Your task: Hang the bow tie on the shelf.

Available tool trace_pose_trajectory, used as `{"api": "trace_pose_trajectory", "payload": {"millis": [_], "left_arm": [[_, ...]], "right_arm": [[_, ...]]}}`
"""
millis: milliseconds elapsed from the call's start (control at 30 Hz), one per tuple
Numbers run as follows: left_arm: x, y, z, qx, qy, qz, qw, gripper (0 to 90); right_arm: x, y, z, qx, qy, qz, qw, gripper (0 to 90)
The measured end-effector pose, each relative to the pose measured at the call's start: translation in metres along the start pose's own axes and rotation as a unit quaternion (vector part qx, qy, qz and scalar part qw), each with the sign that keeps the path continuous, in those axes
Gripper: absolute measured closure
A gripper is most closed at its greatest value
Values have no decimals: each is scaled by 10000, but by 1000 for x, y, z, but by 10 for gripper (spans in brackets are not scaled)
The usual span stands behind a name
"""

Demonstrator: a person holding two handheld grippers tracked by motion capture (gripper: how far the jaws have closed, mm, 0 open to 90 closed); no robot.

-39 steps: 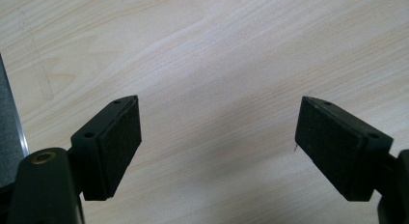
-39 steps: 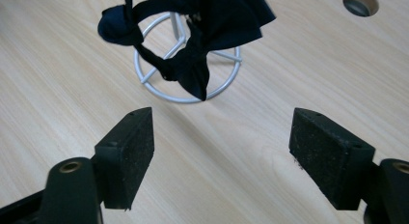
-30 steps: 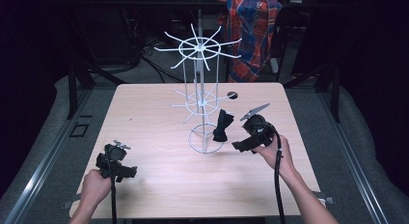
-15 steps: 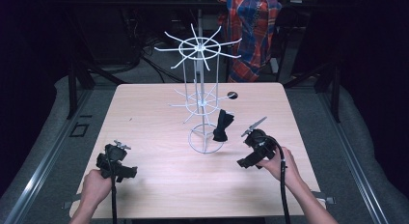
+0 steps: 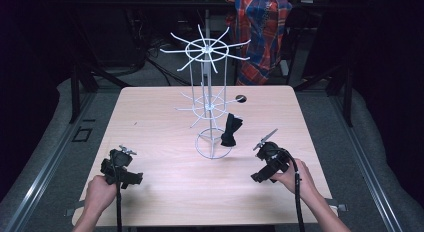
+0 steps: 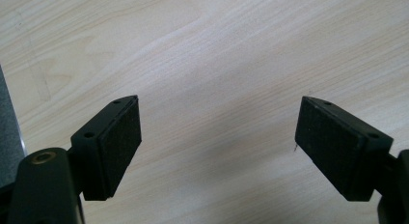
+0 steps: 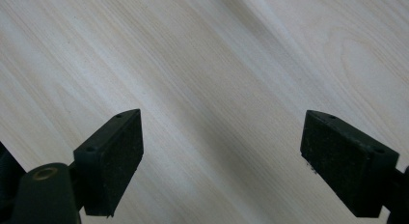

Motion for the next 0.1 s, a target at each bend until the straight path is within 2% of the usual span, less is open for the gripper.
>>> {"api": "trace_pose_trajectory", "payload": {"millis": [100], "left_arm": [[0,1,1,-15,8,8,10000,168]], "right_arm": [[1,1,-1,0,5,6,10000,152]]}}
Point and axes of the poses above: each handheld gripper's, and its own axes: y roughly forward along the jaws, z roughly out of its top, x roughly to its right, the point moved 9 cm from there along y, roughly forward along the jaws, and after that the axes turned 12 degrees about -z, right-handed, at the moved point
